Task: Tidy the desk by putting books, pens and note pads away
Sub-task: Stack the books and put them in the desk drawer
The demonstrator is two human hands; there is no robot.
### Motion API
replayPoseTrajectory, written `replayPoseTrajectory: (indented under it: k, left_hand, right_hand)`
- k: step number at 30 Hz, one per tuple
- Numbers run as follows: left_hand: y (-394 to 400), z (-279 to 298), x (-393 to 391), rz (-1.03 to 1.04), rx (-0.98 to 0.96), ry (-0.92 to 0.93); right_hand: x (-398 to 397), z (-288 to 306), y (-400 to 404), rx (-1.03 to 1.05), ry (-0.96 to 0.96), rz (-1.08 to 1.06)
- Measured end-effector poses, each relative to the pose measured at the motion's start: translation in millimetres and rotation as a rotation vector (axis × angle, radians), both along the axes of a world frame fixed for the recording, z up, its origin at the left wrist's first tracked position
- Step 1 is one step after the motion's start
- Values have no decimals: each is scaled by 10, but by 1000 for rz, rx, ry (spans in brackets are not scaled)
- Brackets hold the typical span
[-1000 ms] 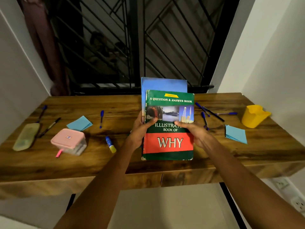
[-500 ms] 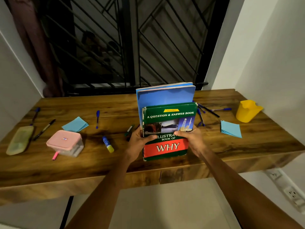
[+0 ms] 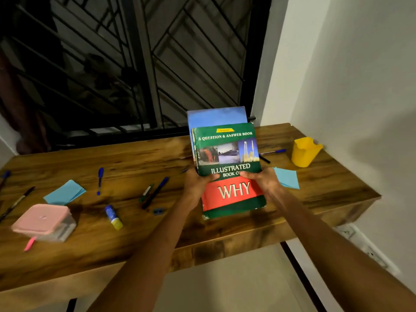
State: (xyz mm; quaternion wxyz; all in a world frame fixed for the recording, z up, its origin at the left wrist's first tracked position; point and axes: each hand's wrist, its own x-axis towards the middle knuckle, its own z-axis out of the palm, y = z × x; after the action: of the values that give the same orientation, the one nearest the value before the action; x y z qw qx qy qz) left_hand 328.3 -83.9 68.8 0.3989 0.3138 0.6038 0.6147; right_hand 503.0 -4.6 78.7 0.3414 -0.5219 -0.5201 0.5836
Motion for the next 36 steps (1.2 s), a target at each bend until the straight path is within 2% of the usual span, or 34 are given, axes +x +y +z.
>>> replayPoseTrajectory:
  k: [6,15,21,23,25,27,29,32,34,36]
  left_hand:
    - [855,-30,573,-37,-222,83]
    - [1402,-521,1233,71,-529,401]
    - [1451,-862,1483,119,-636,627]
    - [1460,-877,1525,167,-650,680]
    - [1474,-890,1549,203,-675,759]
    - [1486,-883,1552,186,-689,782]
    - [1449,-848,1528,183,-682,702]
    - [1196,-795,1516,370,-500,680]
    - [853,-831,1581,537,-265,617]
    - [499,-967,1694,638,-165,613]
  right_hand:
    - [575,162,812,-178,-187,-66]
    - [1023,-296,1399,-223,-414,-56]
    - [1081,-696,1524,-167,-596,96]
    - [1080,-720,1537,-105,-736,89]
    - [1078,-728,1523,-73,-776,62]
    - [1098,-743,1484,-21,-708,36]
    - [1118,-875,1457,41,-700,-19]
    - [1216,-859,1280,250,-714,-279]
    - [1365,-797,1029,366,-482,-438]
    - [1518,-957,752,352,-256,-533]
